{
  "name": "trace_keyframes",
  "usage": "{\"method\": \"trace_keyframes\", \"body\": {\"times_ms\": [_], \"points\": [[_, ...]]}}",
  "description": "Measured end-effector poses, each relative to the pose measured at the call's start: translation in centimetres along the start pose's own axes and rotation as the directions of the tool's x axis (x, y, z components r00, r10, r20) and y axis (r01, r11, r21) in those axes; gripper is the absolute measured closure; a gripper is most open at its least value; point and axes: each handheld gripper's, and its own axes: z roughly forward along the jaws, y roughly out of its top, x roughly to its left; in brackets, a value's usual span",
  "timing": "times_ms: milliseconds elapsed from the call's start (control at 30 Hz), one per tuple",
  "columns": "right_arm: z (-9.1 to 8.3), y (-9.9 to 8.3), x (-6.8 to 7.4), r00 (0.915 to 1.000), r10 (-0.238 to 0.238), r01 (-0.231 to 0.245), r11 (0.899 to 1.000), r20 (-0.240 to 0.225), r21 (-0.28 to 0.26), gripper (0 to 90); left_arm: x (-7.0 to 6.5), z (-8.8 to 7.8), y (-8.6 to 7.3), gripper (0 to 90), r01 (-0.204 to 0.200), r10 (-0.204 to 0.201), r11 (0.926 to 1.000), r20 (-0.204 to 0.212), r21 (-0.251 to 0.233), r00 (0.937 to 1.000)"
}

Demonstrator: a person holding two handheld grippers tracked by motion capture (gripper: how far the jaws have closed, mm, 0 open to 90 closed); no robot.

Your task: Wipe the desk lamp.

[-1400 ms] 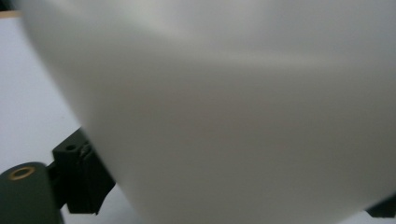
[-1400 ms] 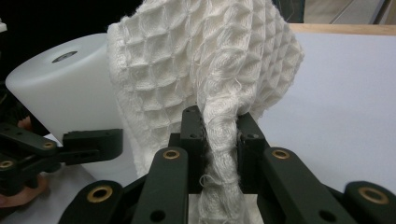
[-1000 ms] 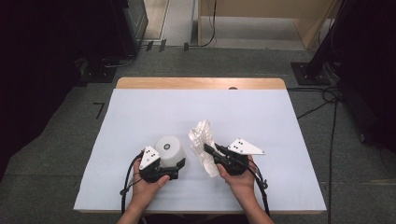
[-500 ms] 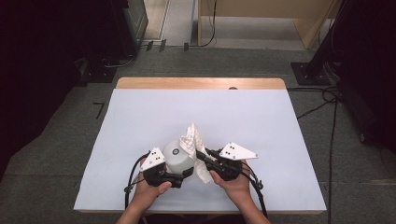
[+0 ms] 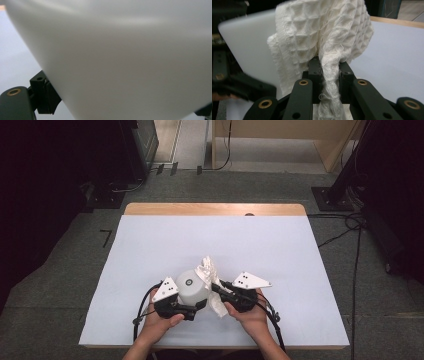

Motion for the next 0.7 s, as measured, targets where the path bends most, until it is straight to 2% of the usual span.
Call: {"method": "trace_keyframes", "body": {"times_ms": [167, 233, 267, 333, 400, 467, 567, 633, 700], "points": [[-0.6, 0.4, 0.1, 0.9998, -0.017, 0.016, 1.000, -0.010, -0.023, 77.9, 0.0, 0.3, -0.2, 8.1, -0.012, 0.012, 0.9999, -0.017, 0.009, 0.9998], [-0.4, 0.4, -0.1, 0.9999, -0.016, 0.016, 1.000, -0.005, -0.007, 77.9, 0.2, 0.3, -0.2, 8.1, -0.023, 0.023, 0.9997, -0.035, 0.007, 0.9991], [-0.3, 0.2, -0.3, 0.9999, -0.011, 0.011, 1.000, -0.002, 0.005, 77.8, 0.2, 0.4, -0.3, 8.1, -0.038, 0.038, 0.9993, -0.059, 0.004, 0.9975], [-0.2, -0.2, -0.7, 0.9998, 0.018, -0.018, 1.000, 0.012, 0.011, 77.9, 0.2, 0.5, -0.3, 8.1, -0.096, 0.096, 0.9953, -0.123, 0.006, 0.9877], [-0.3, -0.4, -1.5, 0.9975, 0.060, -0.060, 0.998, 0.038, 0.001, 77.9, 0.3, 0.7, -0.5, 8.1, -0.125, 0.124, 0.9921, -0.165, 0.006, 0.9785], [-0.5, -0.3, -1.7, 0.9964, 0.071, -0.071, 0.997, 0.047, -0.001, 77.9, 0.6, 0.8, -0.8, 8.1, -0.135, 0.133, 0.9908, -0.180, -0.002, 0.9747], [-1.0, -0.1, -2.1, 0.9943, 0.090, -0.089, 0.996, 0.057, -0.023, 77.9, 0.9, 1.1, -1.2, 8.1, -0.146, 0.149, 0.9889, -0.194, 0.030, 0.9696], [-1.2, -0.1, -2.3, 0.9931, 0.101, -0.099, 0.994, 0.059, -0.036, 77.9, 0.9, 1.4, -1.4, 8.0, -0.134, 0.144, 0.9889, -0.196, 0.064, 0.9700], [-1.2, -0.1, -2.4, 0.9925, 0.106, -0.104, 0.994, 0.061, -0.036, 77.9, 1.1, 1.3, -1.4, 7.9, -0.115, 0.125, 0.9914, -0.196, 0.063, 0.9726]]}}
